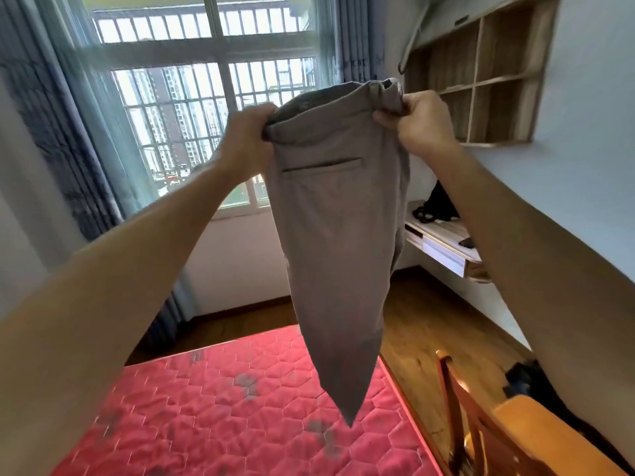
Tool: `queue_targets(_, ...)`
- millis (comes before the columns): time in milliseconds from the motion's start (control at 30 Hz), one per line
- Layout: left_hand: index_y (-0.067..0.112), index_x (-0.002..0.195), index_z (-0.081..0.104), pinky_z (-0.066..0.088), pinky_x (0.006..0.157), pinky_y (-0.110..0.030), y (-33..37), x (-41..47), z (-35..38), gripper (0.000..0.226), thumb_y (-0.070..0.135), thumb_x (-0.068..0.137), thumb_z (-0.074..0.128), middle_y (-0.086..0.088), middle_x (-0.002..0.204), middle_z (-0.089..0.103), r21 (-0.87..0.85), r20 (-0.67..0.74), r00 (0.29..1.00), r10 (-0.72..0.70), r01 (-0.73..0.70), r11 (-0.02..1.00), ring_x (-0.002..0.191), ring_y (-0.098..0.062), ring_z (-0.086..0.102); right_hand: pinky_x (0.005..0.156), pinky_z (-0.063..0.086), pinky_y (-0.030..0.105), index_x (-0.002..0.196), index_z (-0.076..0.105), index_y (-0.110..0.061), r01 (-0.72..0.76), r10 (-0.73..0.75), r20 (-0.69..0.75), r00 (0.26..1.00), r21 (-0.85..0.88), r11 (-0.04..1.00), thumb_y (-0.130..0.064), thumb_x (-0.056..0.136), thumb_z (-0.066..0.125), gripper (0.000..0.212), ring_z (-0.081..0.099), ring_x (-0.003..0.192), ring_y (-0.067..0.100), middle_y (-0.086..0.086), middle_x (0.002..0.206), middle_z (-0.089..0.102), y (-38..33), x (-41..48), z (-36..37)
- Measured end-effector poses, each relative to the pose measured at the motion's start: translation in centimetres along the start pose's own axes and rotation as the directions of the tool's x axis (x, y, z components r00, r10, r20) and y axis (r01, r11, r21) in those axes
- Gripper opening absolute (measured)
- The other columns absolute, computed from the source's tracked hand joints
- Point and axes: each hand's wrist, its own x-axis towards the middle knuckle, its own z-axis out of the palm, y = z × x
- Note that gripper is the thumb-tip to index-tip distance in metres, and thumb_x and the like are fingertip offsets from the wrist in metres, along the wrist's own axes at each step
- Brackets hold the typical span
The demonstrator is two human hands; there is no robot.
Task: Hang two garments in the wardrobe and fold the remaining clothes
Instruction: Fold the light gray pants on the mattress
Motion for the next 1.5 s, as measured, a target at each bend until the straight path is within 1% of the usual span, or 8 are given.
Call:
queue_targets(133,-0.003,0.089,0.064,0.041,0.064,-0.035,-0.2,-2.9,0.6,0.036,0.001,0.063,0.04,-0.019,0.081,0.063,-0.043,0.162,0.986,-0.033,0.041,0.998,0.082,-0.022,0.055,0.092,0.051,0.036,0.111,0.075,-0.01,-0.06,0.062,0.128,0.99,-0.019,0.998,-0.034,0.086,0.076,0.034,0.062,0.095,0.012,0.0,0.1,0.068,1.8,-3.6,-0.7)
queue_targets(233,-0.002,0.091,0.064,0.053,0.074,-0.054,-1.2,-7.4,1.4,0.033,0.005,0.065,0.044,-0.023,0.084,0.067,-0.103,0.391,0.92,-0.006,0.051,0.993,0.081,-0.034,0.062,0.075,0.051,0.01,0.12,0.068,-0.012,-0.162,0.136,0.253,0.958,0.086,0.983,-0.019,0.091,0.072,0.03,0.061,0.076,-0.007,-0.005,0.097,0.068,3.7,-9.7,-1.4)
queue_targets(367,0.007,0.094,0.063,0.052,0.068,-0.05,-1.4,-17.6,3.1,0.025,0.019,0.074,0.053,-0.013,0.083,0.066,-0.215,0.554,0.833,0.013,0.128,0.968,0.079,-0.034,0.061,0.085,0.053,0.019,0.104,0.073,-0.015,-0.223,0.182,0.4,0.898,0.06,0.973,-0.02,0.091,0.071,0.014,0.066,0.085,0.0,-0.005,0.096,0.072,7.2,-19.1,-1.8)
queue_targets(700,0.031,0.09,0.067,0.038,0.061,-0.023,1.8,-47.3,10.5,0.024,0.01,0.078,0.068,0.019,0.072,0.05,-0.327,0.894,0.443,-0.064,0.745,0.582,0.07,0.0,0.043,0.075,0.052,0.031,0.101,0.074,-0.007,-0.515,0.505,0.706,0.496,-0.229,0.826,-0.017,0.094,0.067,0.015,0.063,0.083,0.014,0.01,0.097,0.075,18.6,-44.2,-1.5)
queue_targets(1000,0.019,0.1,0.066,0.048,0.072,-0.027,1.7,-63.3,23.5,0.037,0.029,0.064,0.065,0.001,0.088,0.069,0.006,0.93,0.165,-0.329,0.888,0.46,0.079,-0.009,0.057,0.084,0.051,0.037,0.1,0.075,-0.025,-0.689,0.781,0.569,0.258,-0.459,0.562,-0.02,0.092,0.068,0.012,0.068,0.098,0.015,-0.01,0.093,0.075,32.0,-58.4,4.8)
queue_targets(1133,0.014,0.088,0.063,0.05,0.071,-0.042,-0.9,-67.7,33.5,0.032,0.038,0.066,0.062,-0.003,0.078,0.068,0.098,0.83,0.132,-0.543,0.922,0.375,0.078,-0.025,0.064,0.079,0.048,0.037,0.094,0.072,-0.02,-0.728,0.845,0.446,0.294,-0.468,0.5,-0.025,0.092,0.068,0.007,0.068,0.096,0.021,-0.001,0.093,0.074,41.2,-61.2,11.3)
queue_targets(1300,0.006,0.098,0.06,0.035,0.068,-0.031,-5.8,-74.2,45.4,0.021,0.019,0.085,0.07,-0.011,0.092,0.07,0.175,0.669,0.07,-0.74,0.953,0.248,0.092,-0.032,0.064,0.068,0.037,0.035,0.081,0.059,-0.016,-0.701,0.854,0.413,0.317,-0.505,0.504,-0.023,0.09,0.069,0.015,0.063,0.089,0.029,0.007,0.086,0.067,52.6,-65.3,20.2)
queue_targets(1500,0.017,0.121,0.053,0.049,0.098,-0.037,-5.9,-83.9,48.3,0.066,0.053,0.074,0.081,0.0,0.119,0.067,0.276,0.666,-0.192,-0.721,0.961,-0.001,0.111,-0.02,0.064,0.087,0.045,0.03,0.12,0.059,-0.011,-0.778,0.923,0.358,0.138,-0.538,0.325,-0.042,0.085,0.074,0.05,0.061,0.116,0.024,0.005,0.122,0.066,57.0,-73.1,23.4)
